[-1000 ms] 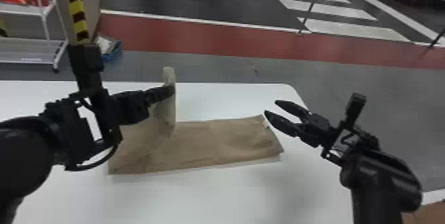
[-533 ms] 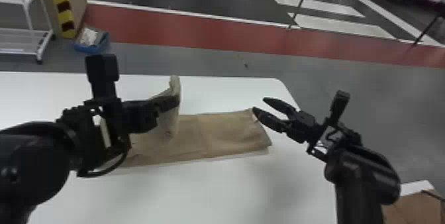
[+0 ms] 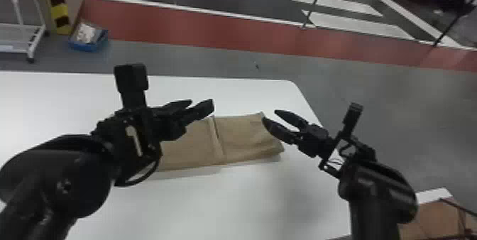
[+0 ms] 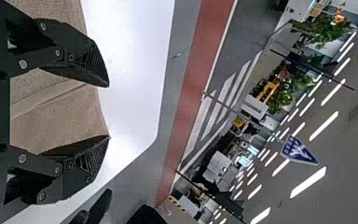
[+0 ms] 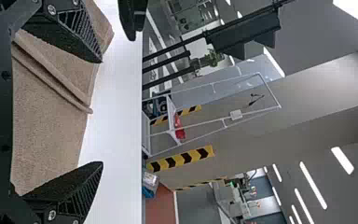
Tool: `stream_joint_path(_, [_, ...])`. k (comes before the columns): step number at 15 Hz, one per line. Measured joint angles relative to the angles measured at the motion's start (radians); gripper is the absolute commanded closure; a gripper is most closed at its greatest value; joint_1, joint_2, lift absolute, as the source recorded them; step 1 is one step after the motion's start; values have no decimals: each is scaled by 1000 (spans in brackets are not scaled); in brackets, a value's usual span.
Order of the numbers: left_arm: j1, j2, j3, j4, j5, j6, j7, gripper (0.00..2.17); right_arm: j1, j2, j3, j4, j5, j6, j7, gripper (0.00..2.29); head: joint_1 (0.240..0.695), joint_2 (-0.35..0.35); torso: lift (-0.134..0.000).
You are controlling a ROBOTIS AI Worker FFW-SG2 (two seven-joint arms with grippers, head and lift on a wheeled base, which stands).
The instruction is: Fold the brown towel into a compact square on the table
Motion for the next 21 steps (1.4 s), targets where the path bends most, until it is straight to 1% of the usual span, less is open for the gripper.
stream_joint_path(2, [8,5,45,-19,-38,-7,-34,33,14,0,-2,-24,-4,50,-1,218,695,-350,-124])
stream_joint_path(3, [22,17,91,-37,-67,-8,-56,36,20,5,0,-43,-6,78,-19,248,695,-350,-124])
stream_joint_path(5, [53,69,178,-82,-134,-14,-66,39,31,36,6,-88,-9,149,-86,286,695,-292,-124])
stream_joint_path(6, [72,110,225,-105,-158,-14,-70,39,40,59,16,-120,-12,186,-141,309,695,-219,-124])
stream_joint_path(8, [118,186,313,-153,-171,-14,-89,39,69,101,53,-195,-16,247,-259,387,695,-146,-124])
stream_joint_path(9, [150,214,360,-180,-173,-14,-109,39,87,117,81,-243,-16,291,-328,407,695,-111,-124])
stream_joint_path(10, [179,226,403,-201,-174,-15,-136,39,104,122,115,-286,-15,339,-390,407,695,-82,-124])
stream_joint_path(11, [208,231,449,-219,-175,-16,-166,39,119,124,163,-332,-8,399,-449,407,695,-59,-124])
stream_joint_path(12, [229,232,488,-229,-176,-18,-190,39,127,125,214,-370,8,460,-492,407,695,-7,-124])
stream_joint_path(13, [242,233,518,-233,-178,-22,-208,39,129,126,268,-399,40,508,-520,407,695,21,-124])
stream_joint_path(15, [259,232,548,-234,-177,-47,-228,39,118,126,347,-432,110,575,-554,407,695,67,-124])
stream_joint_path(17, [273,226,567,-234,-173,-64,-251,39,95,126,383,-440,158,630,-580,410,695,75,-124])
stream_joint_path(18, [276,224,574,-234,-171,-66,-261,39,81,126,392,-437,178,655,-589,471,695,75,-124])
stream_joint_path(21, [277,221,579,-225,-169,-69,-267,39,49,126,395,-406,195,688,-603,475,695,72,-124])
